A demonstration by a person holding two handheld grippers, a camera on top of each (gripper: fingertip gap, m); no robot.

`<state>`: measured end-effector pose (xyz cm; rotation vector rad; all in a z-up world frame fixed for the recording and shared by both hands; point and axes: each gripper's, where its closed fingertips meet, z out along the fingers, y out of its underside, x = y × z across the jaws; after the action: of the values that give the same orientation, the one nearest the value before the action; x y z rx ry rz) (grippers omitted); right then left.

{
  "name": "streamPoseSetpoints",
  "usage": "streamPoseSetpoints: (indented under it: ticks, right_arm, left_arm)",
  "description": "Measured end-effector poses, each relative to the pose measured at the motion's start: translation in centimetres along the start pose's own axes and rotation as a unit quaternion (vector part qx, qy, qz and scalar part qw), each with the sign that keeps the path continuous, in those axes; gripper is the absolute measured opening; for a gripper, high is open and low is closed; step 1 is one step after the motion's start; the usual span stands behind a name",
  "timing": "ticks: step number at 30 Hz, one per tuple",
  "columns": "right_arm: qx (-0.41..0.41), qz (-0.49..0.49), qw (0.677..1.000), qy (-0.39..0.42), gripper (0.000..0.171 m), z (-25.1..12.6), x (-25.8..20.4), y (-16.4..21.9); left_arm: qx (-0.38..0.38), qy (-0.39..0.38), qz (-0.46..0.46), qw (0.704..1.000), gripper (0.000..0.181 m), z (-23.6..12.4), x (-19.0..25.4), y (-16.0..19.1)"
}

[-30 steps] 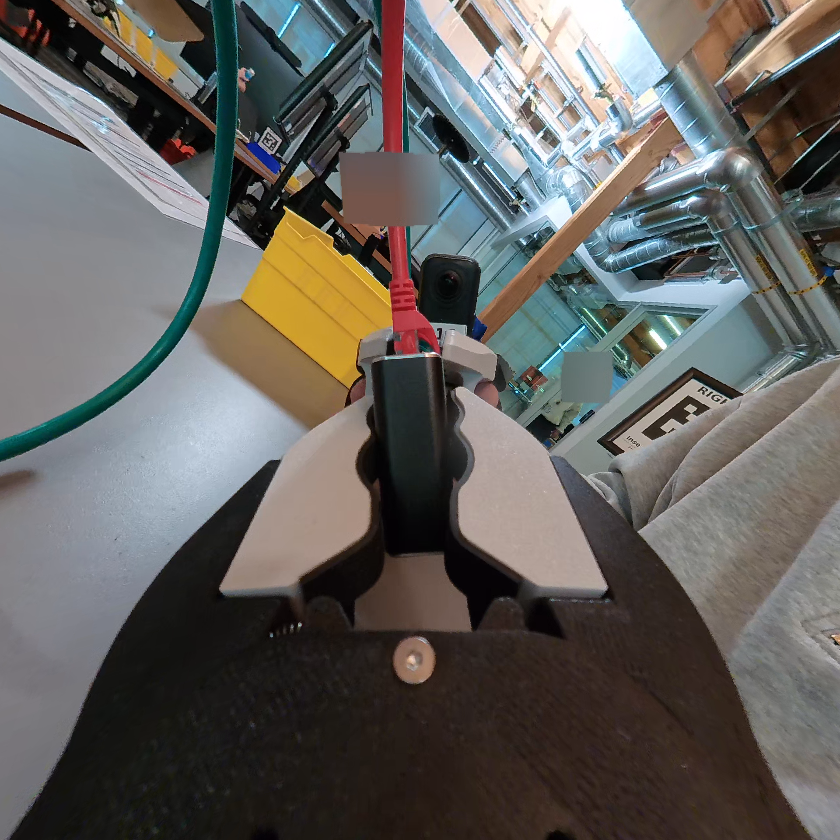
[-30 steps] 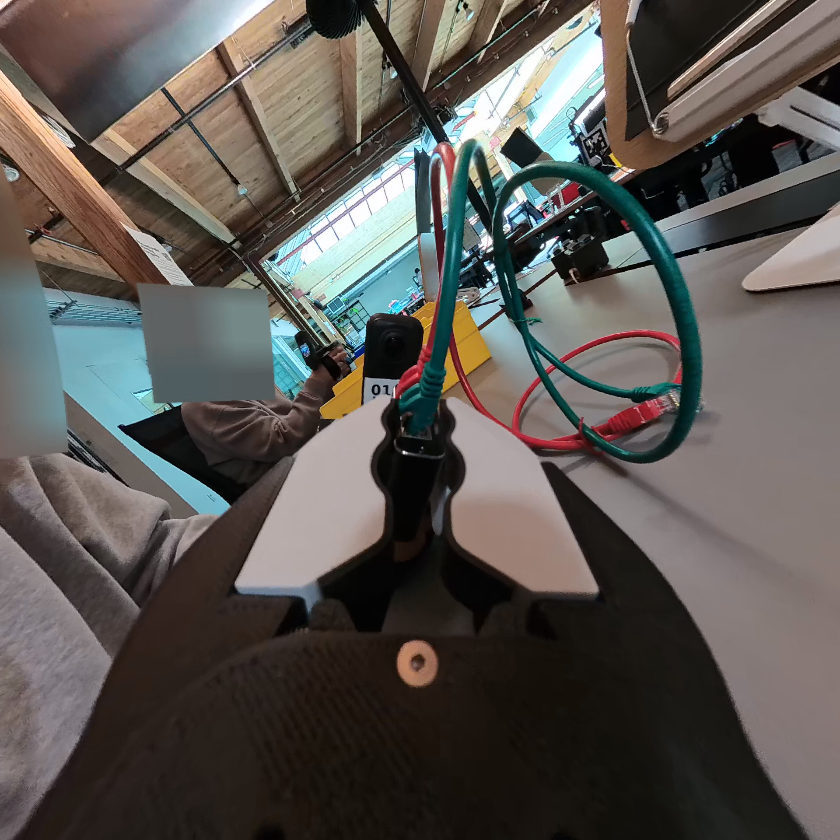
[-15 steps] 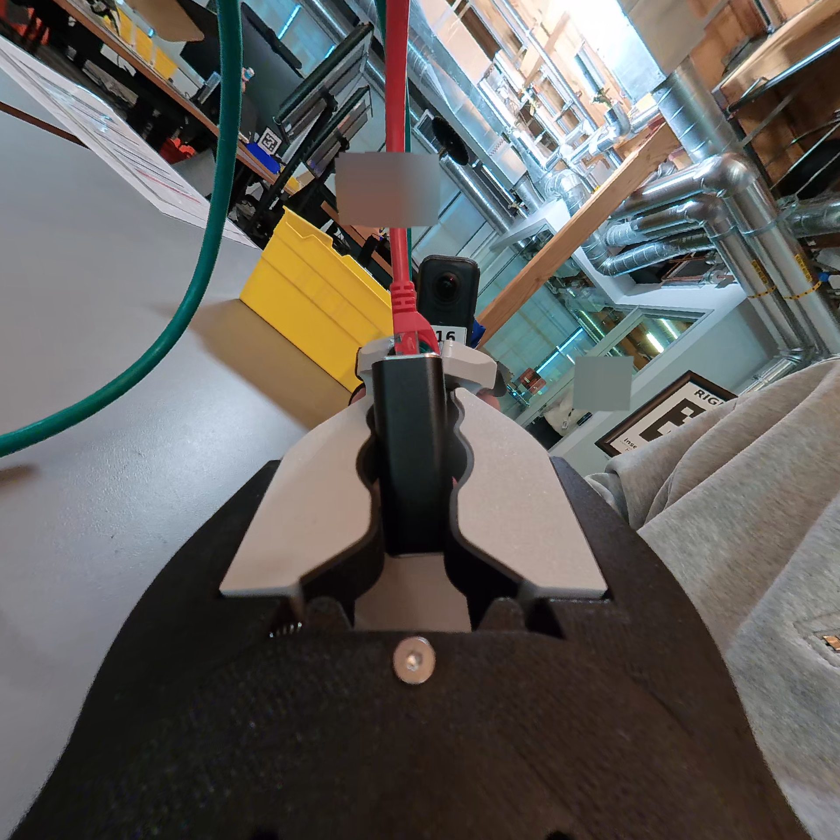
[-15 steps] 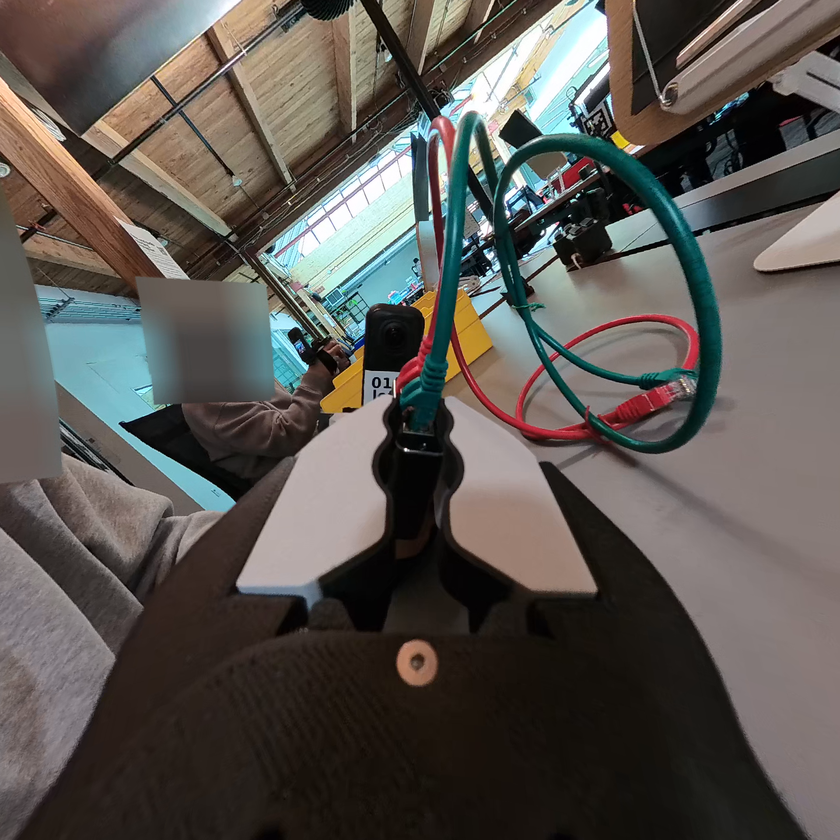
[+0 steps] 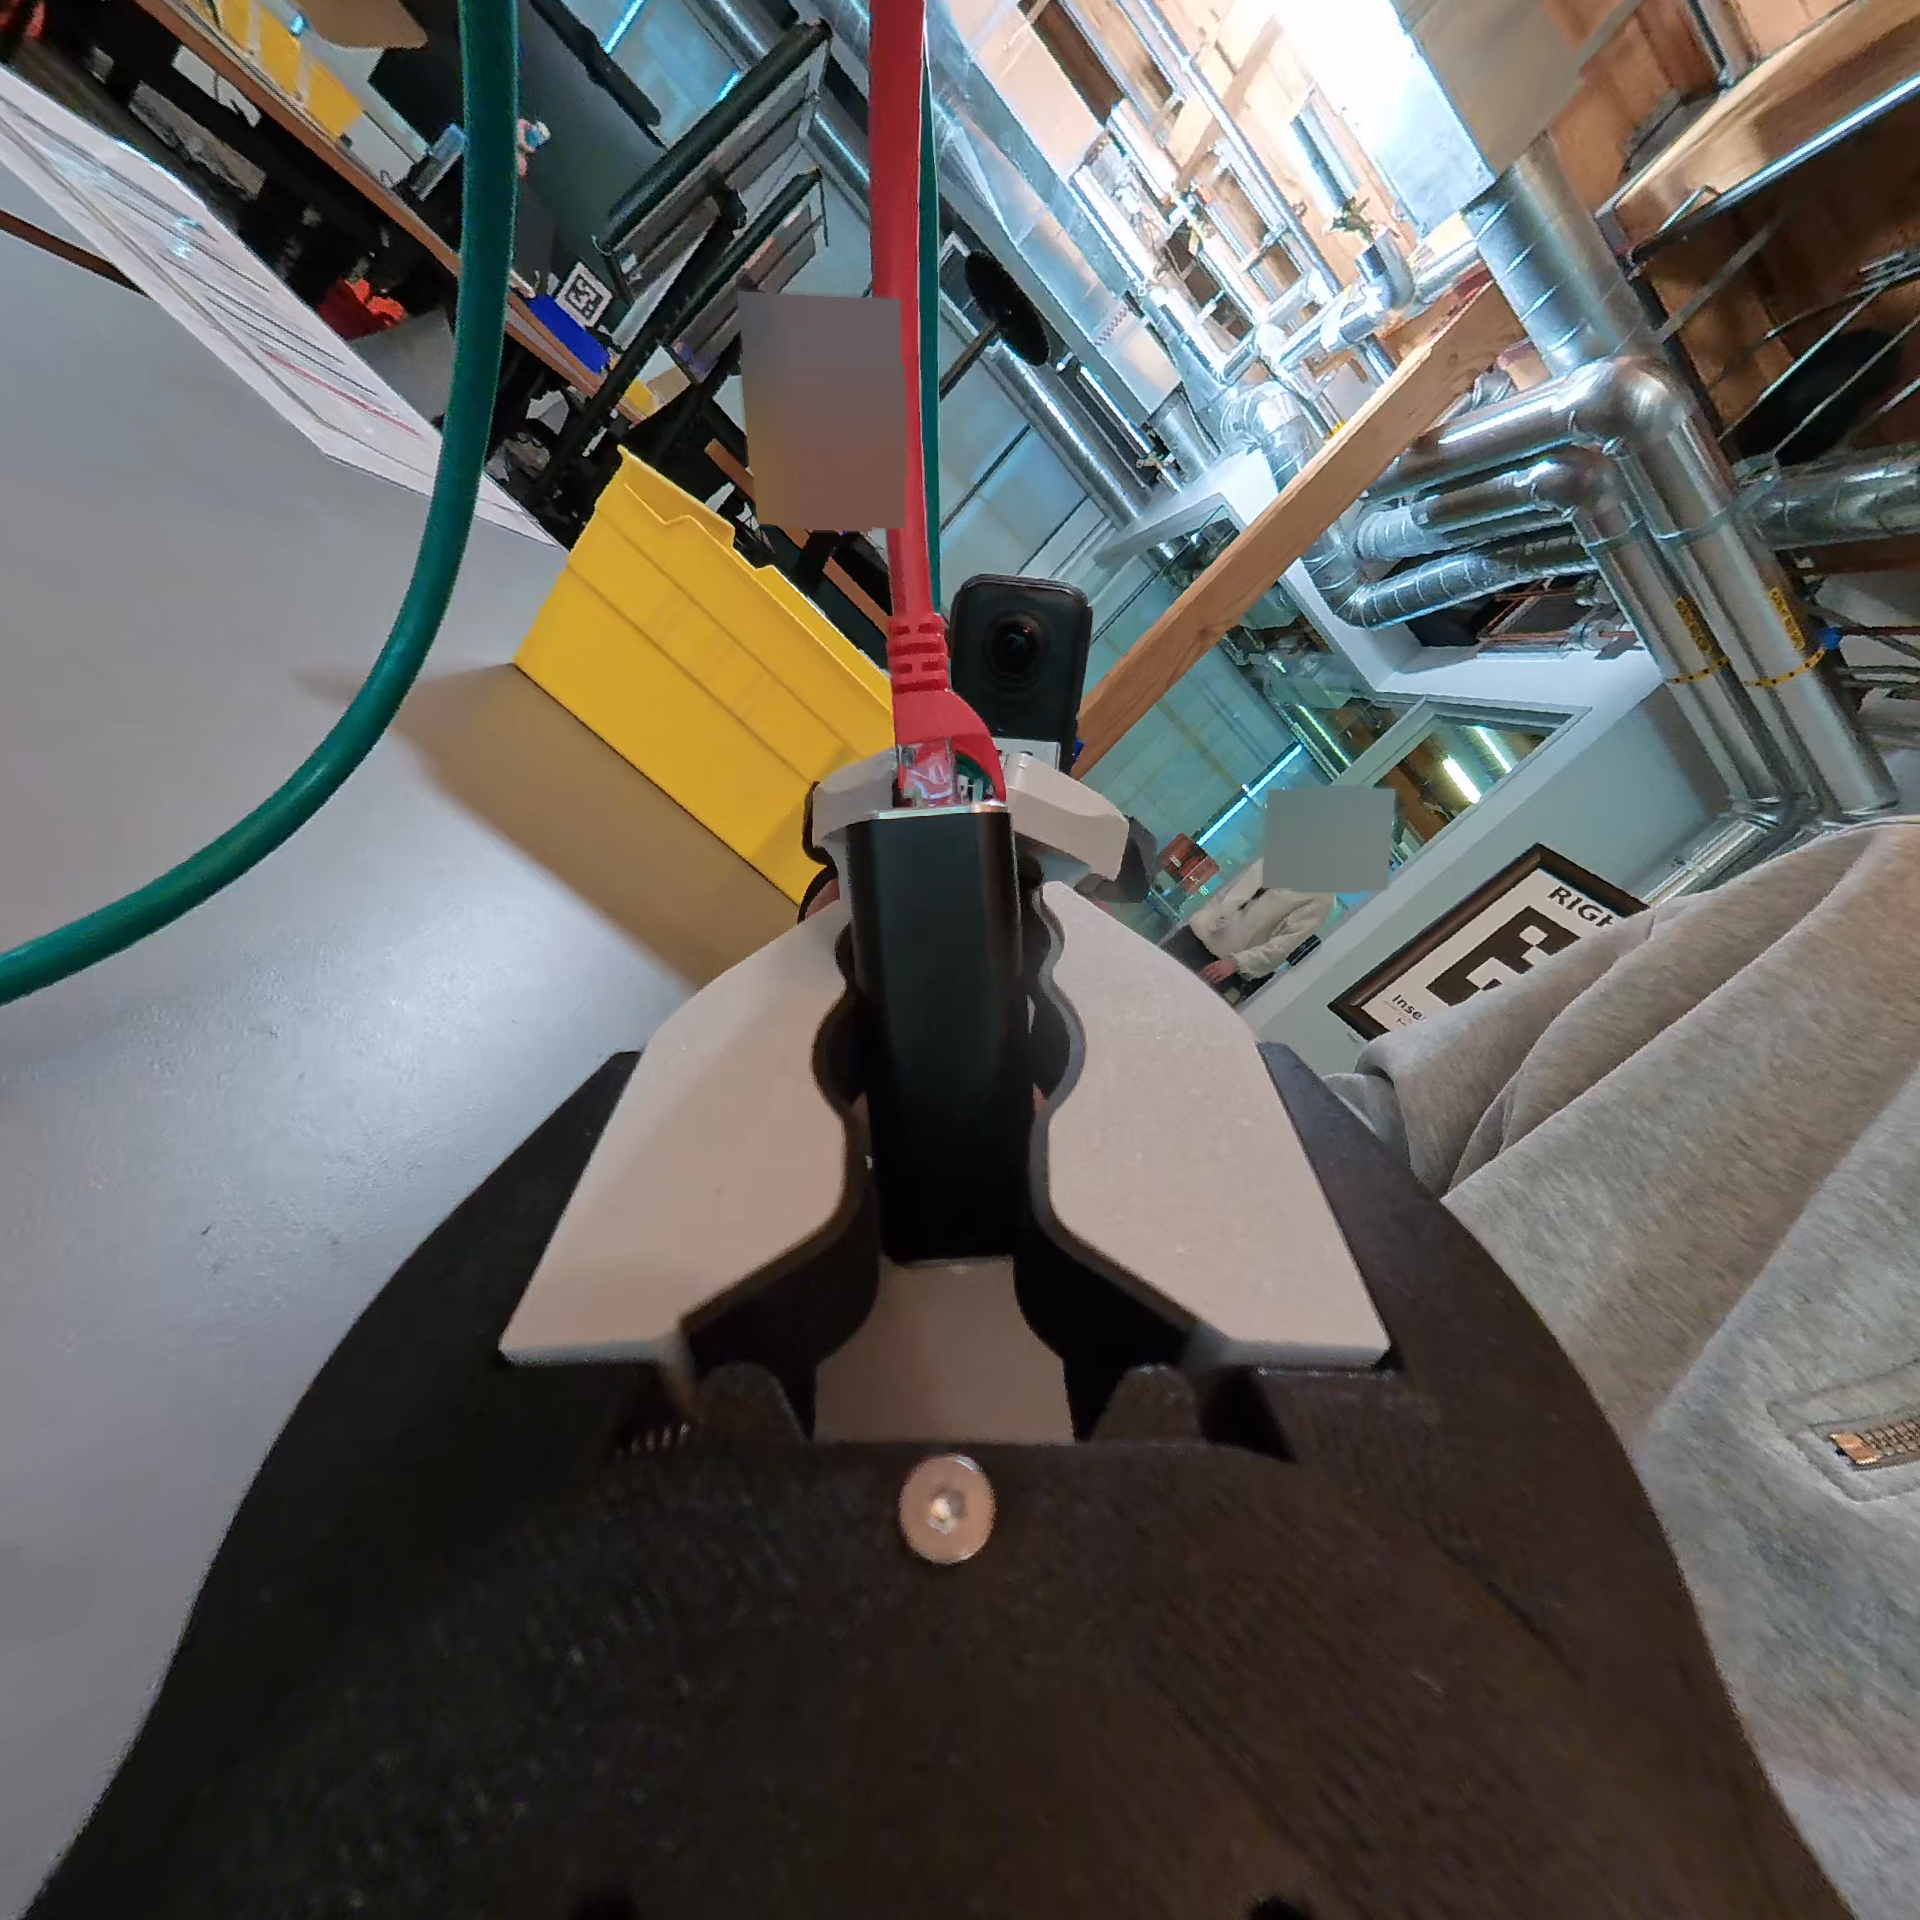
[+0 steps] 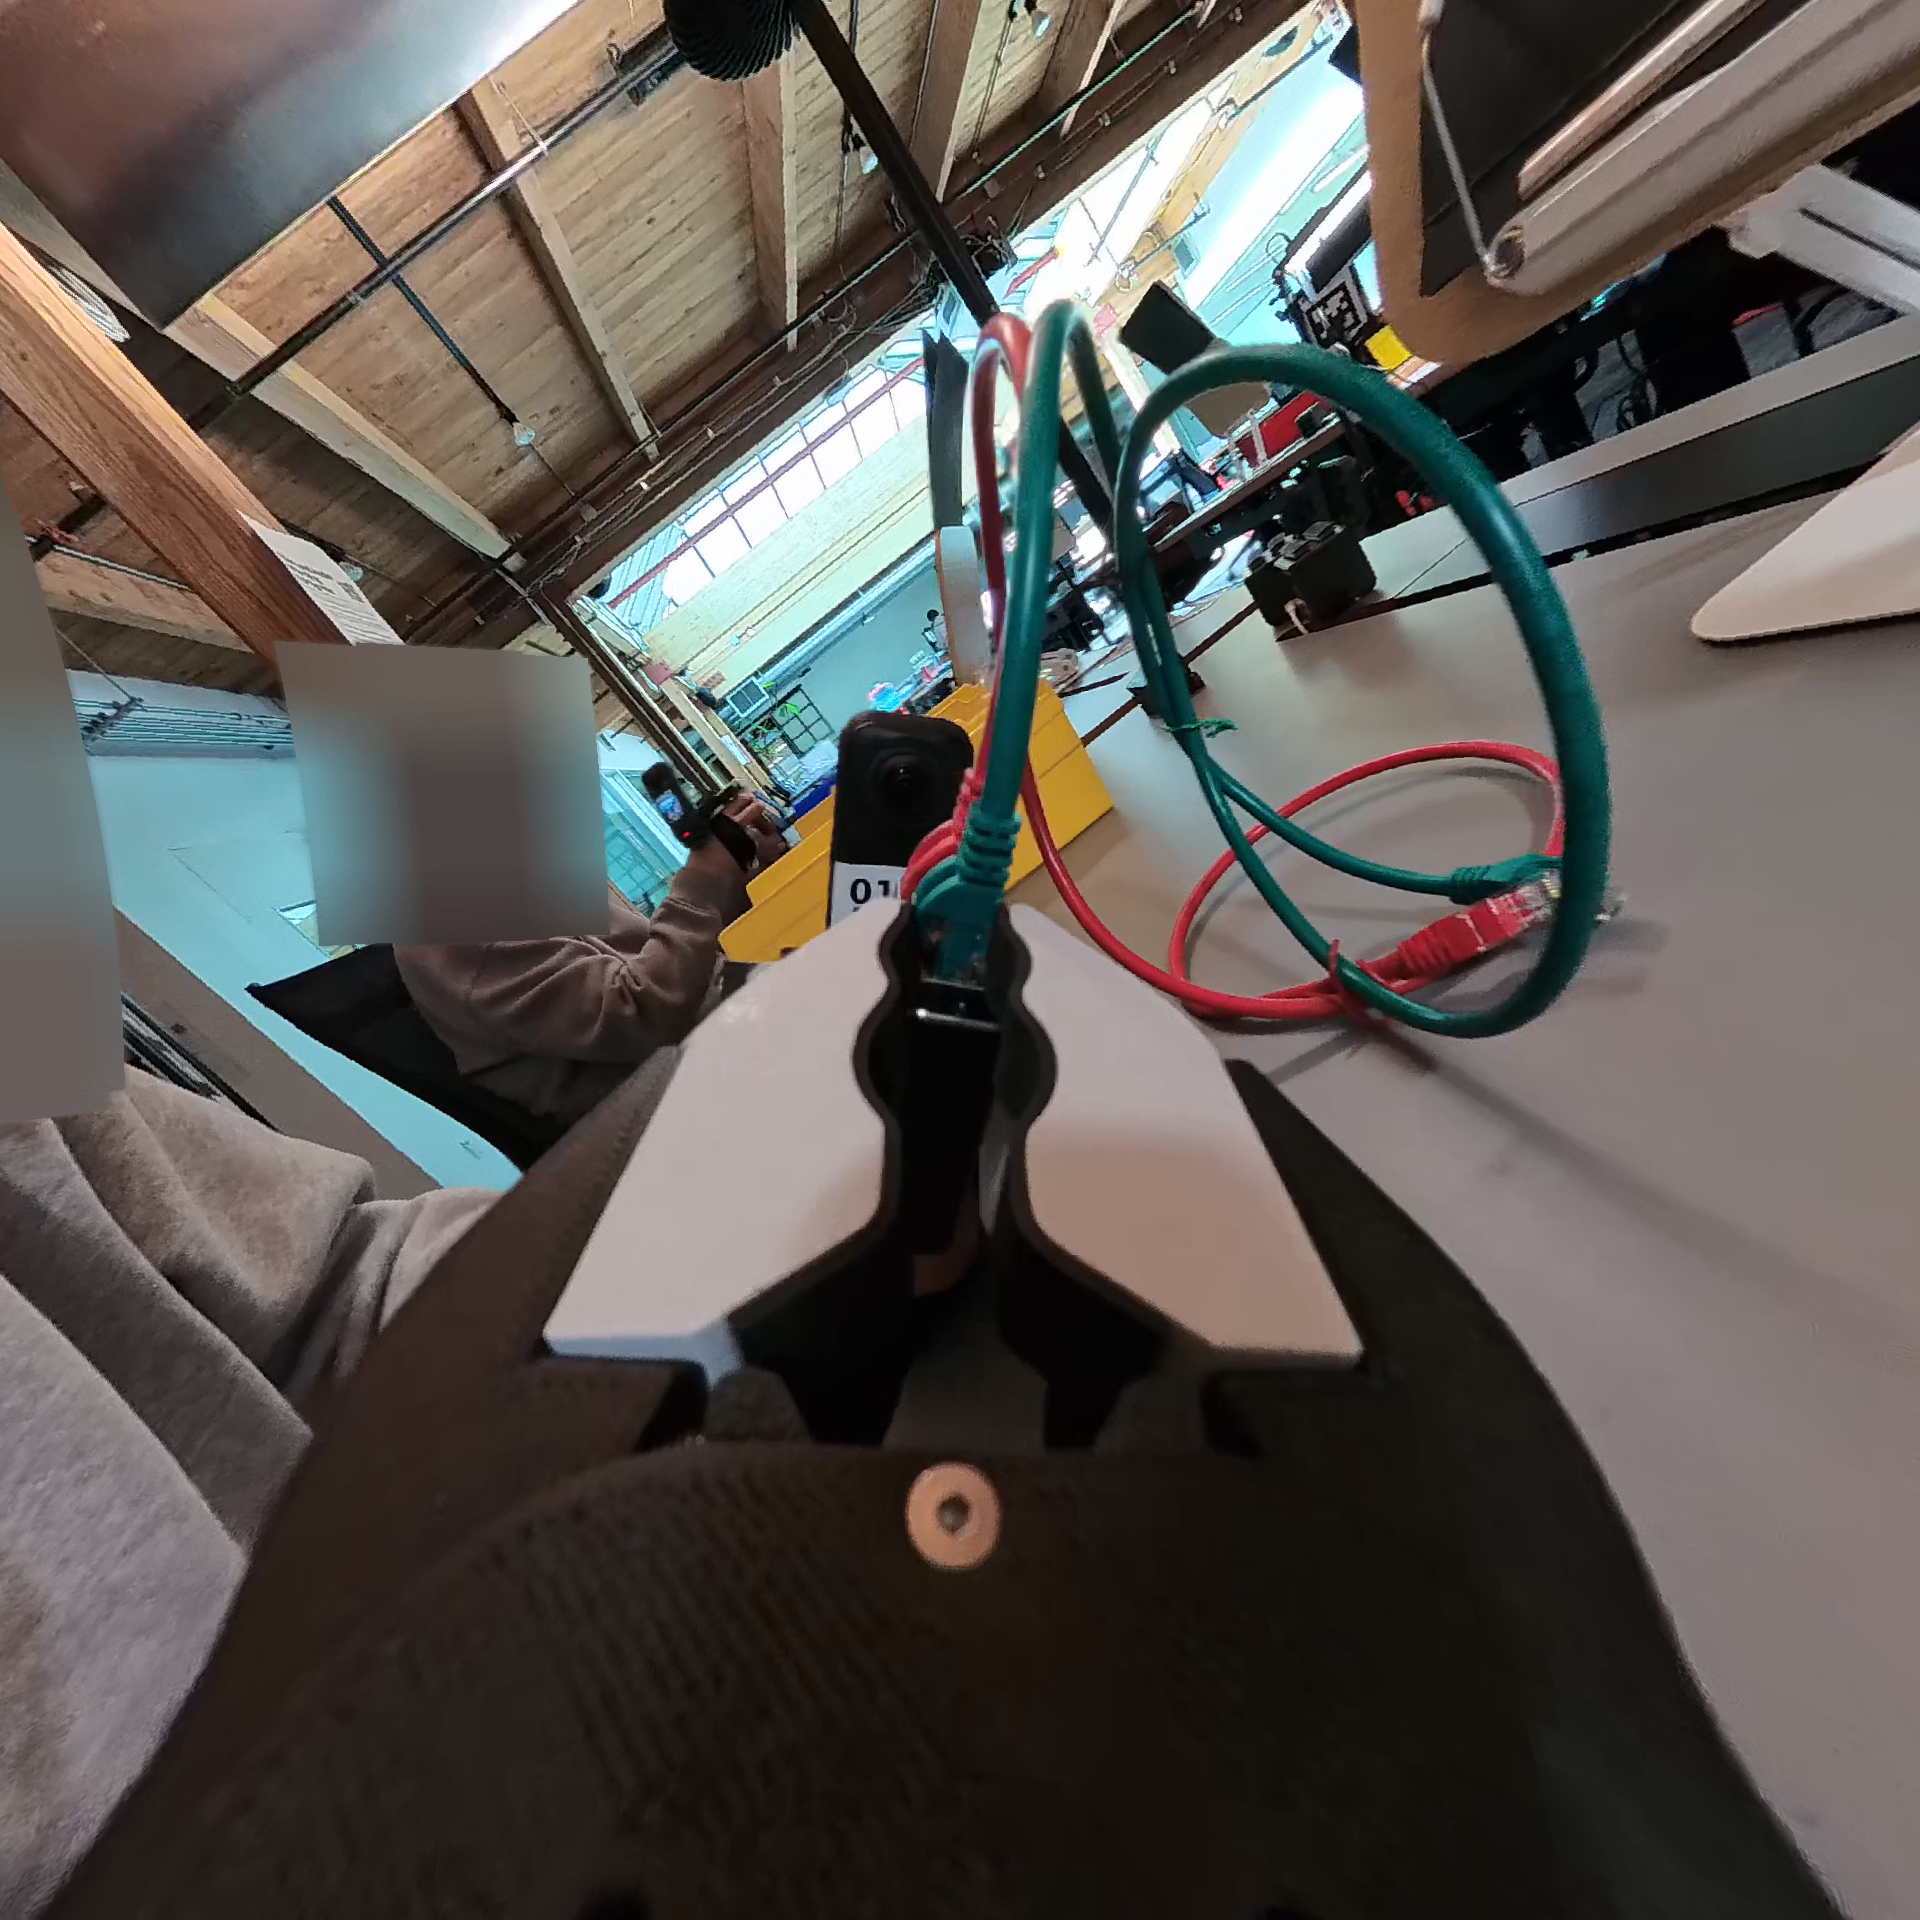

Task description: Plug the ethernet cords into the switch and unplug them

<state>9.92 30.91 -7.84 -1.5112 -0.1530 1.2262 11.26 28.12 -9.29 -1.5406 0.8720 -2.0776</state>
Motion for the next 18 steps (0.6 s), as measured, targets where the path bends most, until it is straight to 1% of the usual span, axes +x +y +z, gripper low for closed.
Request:
streamPoseSetpoints:
  ticks: [3, 4, 5, 6, 7, 8, 9, 12, 14, 16, 18]
  right_arm:
    - [0.004, -0.041, 0.999, 0.033, 0.014, -0.1, 0.2, -0.3]
    - [0.013, -0.063, 0.996, 0.055, 0.014, -0.3, 0.4, -0.7]
    - [0.042, -0.075, 0.992, 0.093, 0.014, -0.9, 1.2, -1.9]
    - [0.079, -0.063, 0.986, 0.134, 0.013, -2.4, 2.8, -3.5]
    - [0.095, -0.036, 0.985, 0.141, 0.013, -3.8, 4.0, -4.5]
    - [0.087, -0.025, 0.985, 0.146, 0.013, -4.7, 4.8, -4.9]
    - [0.079, -0.043, 0.984, 0.155, 0.013, -5.1, 4.7, -5.0]
    - [0.027, -0.148, 0.98, 0.129, 0.013, -2.8, 1.5, -3.9]
    - [0.002, -0.196, 0.974, 0.11, 0.013, -1.8, 0.2, -3.0]
    - [0.025, -0.204, 0.973, 0.107, 0.013, -2.2, -0.3, -3.7]
    - [0.081, -0.174, 0.975, 0.115, 0.013, -3.6, 0.0, -5.5]
  left_arm:
    - [0.004, 0.002, -0.017, 1.0, 0.028, 0.2, 0.1, 0.0]
    - [0.009, 0.006, -0.03, 0.999, 0.028, 0.3, 0.1, 0.0]
    - [0.012, 0.021, -0.045, 0.999, 0.027, 0.5, 0.4, 0.1]
    - [0.008, 0.057, -0.047, 0.997, 0.027, 0.6, 1.6, 0.4]
    - [0.005, 0.067, -0.042, 0.997, 0.027, 0.9, 2.4, 0.8]
    - [0.002, 0.057, -0.033, 0.998, 0.028, 1.3, 2.6, 1.2]
    - [0.004, 0.051, -0.033, 0.998, 0.027, 1.5, 2.5, 1.5]
    - [0.027, 0.046, -0.048, 0.997, 0.026, 0.9, 1.7, 0.5]
    - [0.05, 0.041, -0.045, 0.997, 0.027, -0.1, 1.2, -0.6]
    - [0.08, 0.027, -0.031, 0.996, 0.027, -1.5, 0.6, -2.0]
    - [0.1, 0.017, -0.022, 0.995, 0.027, -3.0, 0.2, -3.3]
